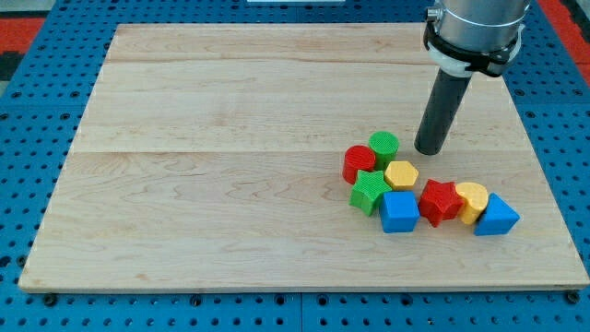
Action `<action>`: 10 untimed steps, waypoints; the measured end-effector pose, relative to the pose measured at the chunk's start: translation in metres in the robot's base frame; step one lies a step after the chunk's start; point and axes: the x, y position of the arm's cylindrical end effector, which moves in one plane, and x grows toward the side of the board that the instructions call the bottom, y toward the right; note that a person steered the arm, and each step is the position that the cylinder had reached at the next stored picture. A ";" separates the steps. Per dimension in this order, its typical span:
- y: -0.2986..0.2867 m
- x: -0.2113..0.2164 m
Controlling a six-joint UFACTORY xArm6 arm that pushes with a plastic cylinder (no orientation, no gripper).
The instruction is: Move the yellow heart into the red circle
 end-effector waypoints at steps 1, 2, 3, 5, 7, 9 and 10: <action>0.000 0.000; -0.005 0.013; 0.109 -0.020; 0.185 0.058; 0.121 0.124; 0.056 0.089; 0.045 0.064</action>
